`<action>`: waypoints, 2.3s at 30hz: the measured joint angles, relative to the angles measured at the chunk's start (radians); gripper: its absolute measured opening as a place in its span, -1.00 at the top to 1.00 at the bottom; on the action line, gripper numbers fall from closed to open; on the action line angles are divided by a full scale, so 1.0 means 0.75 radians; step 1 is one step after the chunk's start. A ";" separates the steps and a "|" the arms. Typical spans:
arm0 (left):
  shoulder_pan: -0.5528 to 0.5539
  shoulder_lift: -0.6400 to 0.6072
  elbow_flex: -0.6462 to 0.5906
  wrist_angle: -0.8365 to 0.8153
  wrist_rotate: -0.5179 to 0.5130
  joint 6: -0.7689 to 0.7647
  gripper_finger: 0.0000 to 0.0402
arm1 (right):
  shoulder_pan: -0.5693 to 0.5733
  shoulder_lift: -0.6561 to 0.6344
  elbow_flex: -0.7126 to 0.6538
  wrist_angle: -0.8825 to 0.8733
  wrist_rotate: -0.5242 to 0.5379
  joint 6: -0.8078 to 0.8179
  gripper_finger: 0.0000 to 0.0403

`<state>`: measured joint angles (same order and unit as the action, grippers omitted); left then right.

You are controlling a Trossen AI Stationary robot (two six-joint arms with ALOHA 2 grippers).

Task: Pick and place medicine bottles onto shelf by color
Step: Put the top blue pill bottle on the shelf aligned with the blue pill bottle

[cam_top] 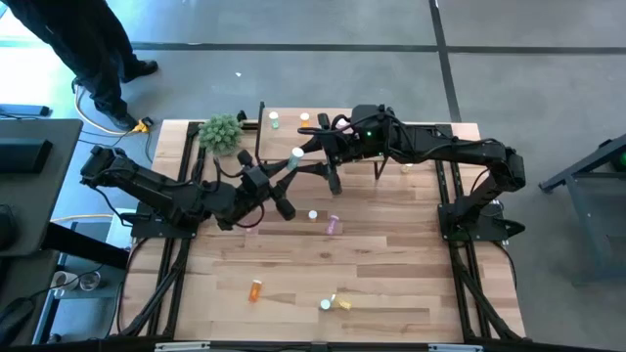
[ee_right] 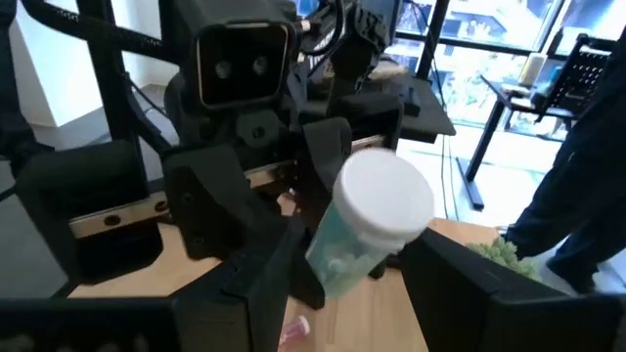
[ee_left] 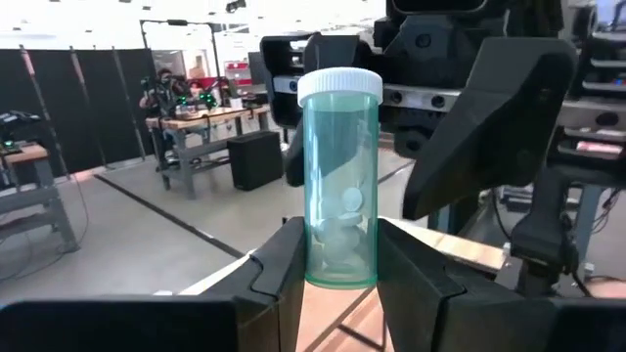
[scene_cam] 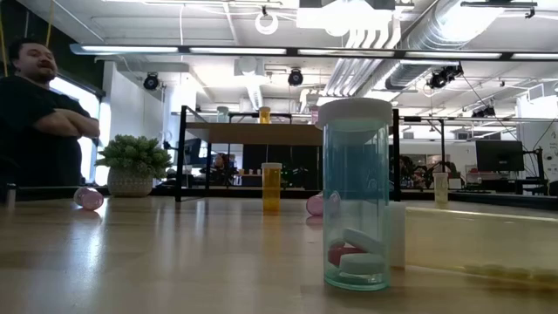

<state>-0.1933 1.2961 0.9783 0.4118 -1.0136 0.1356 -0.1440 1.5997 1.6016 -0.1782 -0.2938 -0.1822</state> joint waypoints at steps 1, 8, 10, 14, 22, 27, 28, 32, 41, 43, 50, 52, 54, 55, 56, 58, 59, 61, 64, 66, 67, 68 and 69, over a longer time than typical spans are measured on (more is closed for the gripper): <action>0.006 0.000 0.000 0.006 0.019 0.000 0.51 | 0.000 0.000 0.000 0.008 0.001 0.001 0.12; 0.048 0.000 0.000 0.016 0.083 -0.001 0.51 | 0.000 0.000 0.000 0.027 0.006 0.018 0.18; 0.058 0.000 0.000 0.016 0.092 0.000 0.51 | -0.001 0.000 0.000 0.026 0.007 0.033 0.26; 0.074 0.000 0.000 0.015 0.113 0.004 0.51 | -0.001 0.001 0.000 0.023 0.009 0.033 0.41; 0.093 0.000 -0.001 0.015 0.175 0.013 0.51 | 0.000 0.000 0.001 0.014 0.003 0.034 0.50; 0.093 0.000 -0.001 0.015 0.192 0.045 0.51 | 0.000 0.000 0.001 0.010 0.002 0.033 0.51; 0.093 0.000 -0.001 0.014 0.193 0.049 0.51 | 0.000 0.000 0.001 0.008 0.002 0.033 0.51; 0.093 0.000 -0.001 -0.006 0.190 0.053 0.51 | 0.000 0.001 0.001 -0.005 0.003 0.037 0.51; 0.093 0.000 -0.001 -0.071 0.191 0.075 0.31 | -0.002 0.004 0.001 -0.072 0.065 0.058 0.51; 0.093 0.000 -0.001 -0.094 0.190 0.054 0.23 | -0.002 0.004 0.001 -0.088 0.084 0.057 0.51; 0.090 -0.001 -0.001 -0.225 0.189 -0.069 0.05 | -0.003 0.004 0.001 -0.223 0.183 0.060 0.51; 0.087 -0.008 -0.001 -0.274 0.189 -0.106 0.04 | -0.003 0.004 0.001 -0.264 0.185 0.073 0.51; 0.081 -0.015 -0.001 -0.316 0.189 -0.134 0.04 | -0.003 0.004 0.001 -0.306 0.186 0.097 0.51; 0.080 -0.018 -0.001 -0.342 0.191 -0.142 0.04 | -0.003 0.004 0.001 -0.336 0.186 0.105 0.51; 0.077 -0.025 -0.001 -0.370 0.205 -0.155 0.04 | -0.003 0.004 0.001 -0.363 0.186 0.116 0.51; 0.071 -0.040 -0.001 -0.411 0.254 -0.198 0.04 | -0.003 0.005 0.001 -0.410 0.186 0.148 0.51; 0.070 -0.051 -0.001 -0.441 0.290 -0.221 0.04 | -0.003 0.006 0.001 -0.435 0.186 0.167 0.51; 0.070 -0.069 -0.001 -0.491 0.370 -0.271 0.04 | -0.003 0.007 0.001 -0.489 0.186 0.191 0.51; 0.076 -0.099 -0.001 -0.567 0.498 -0.339 0.04 | 0.008 0.017 0.001 -0.535 0.186 0.244 0.51; 0.085 -0.106 -0.001 -0.586 0.566 -0.367 0.04 | 0.019 0.022 -0.001 -0.564 0.186 0.277 0.51; 0.090 -0.110 0.000 -0.609 0.597 -0.376 0.04 | 0.026 0.028 0.000 -0.566 0.183 0.294 0.51; 0.094 -0.120 -0.003 -0.637 0.622 -0.387 0.04 | 0.032 0.033 0.000 -0.584 0.179 0.312 0.51; 0.101 -0.126 -0.003 -0.645 0.644 -0.395 0.04 | 0.039 0.040 -0.001 -0.612 0.176 0.326 0.51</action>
<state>-0.1174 1.2015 0.9764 -0.0719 -0.5303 -0.1603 -0.1145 1.6301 1.6012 -0.6370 -0.1621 0.0624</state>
